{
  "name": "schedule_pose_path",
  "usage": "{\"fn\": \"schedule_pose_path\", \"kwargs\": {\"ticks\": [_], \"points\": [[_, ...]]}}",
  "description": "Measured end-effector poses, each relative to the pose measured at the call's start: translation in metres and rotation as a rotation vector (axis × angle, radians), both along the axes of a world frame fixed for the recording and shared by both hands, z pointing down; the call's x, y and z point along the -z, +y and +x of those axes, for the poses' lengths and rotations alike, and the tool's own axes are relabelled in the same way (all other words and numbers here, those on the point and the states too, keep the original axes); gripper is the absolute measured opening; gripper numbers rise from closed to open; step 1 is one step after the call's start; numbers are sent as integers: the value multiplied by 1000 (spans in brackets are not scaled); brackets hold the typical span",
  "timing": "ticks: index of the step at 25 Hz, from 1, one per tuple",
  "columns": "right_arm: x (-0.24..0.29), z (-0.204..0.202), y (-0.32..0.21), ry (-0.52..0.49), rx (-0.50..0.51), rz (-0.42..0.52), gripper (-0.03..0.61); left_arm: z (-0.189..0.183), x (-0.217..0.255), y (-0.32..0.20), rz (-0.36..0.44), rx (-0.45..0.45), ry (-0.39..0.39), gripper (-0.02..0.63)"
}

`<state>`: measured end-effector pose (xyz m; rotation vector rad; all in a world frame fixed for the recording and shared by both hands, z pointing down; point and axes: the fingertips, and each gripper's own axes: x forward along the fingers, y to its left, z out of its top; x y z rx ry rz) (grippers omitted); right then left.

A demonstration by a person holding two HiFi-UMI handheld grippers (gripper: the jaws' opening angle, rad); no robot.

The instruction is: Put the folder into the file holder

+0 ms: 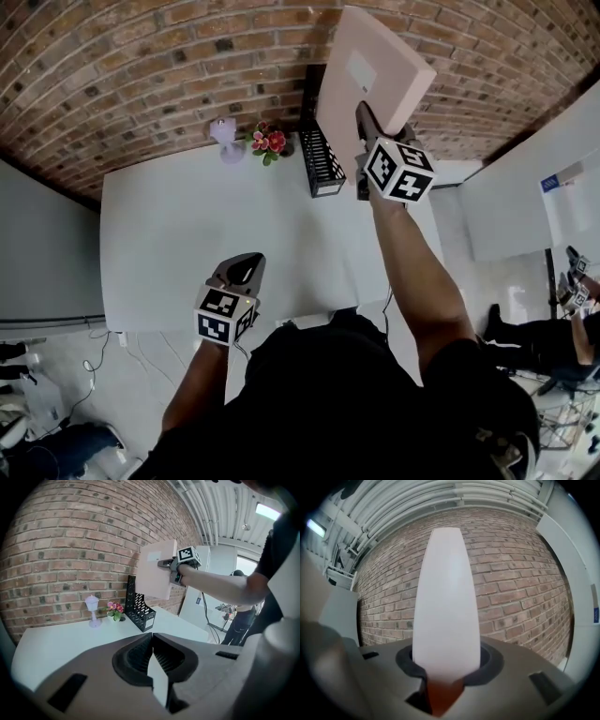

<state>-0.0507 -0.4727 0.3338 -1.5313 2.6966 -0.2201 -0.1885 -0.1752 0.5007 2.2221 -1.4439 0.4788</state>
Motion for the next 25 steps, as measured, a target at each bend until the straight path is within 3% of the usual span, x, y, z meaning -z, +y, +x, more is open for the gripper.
{"fn": "schedule_pose_path", "kwargs": {"ticks": [14,25], "points": [[-12,-34,-40,37,-82,90,172,-11,-4,-15,-29,38,-3,5],[-30,-54,-33,78,-37,146,195,-13,-12,-24,-50,34,2,5]]}}
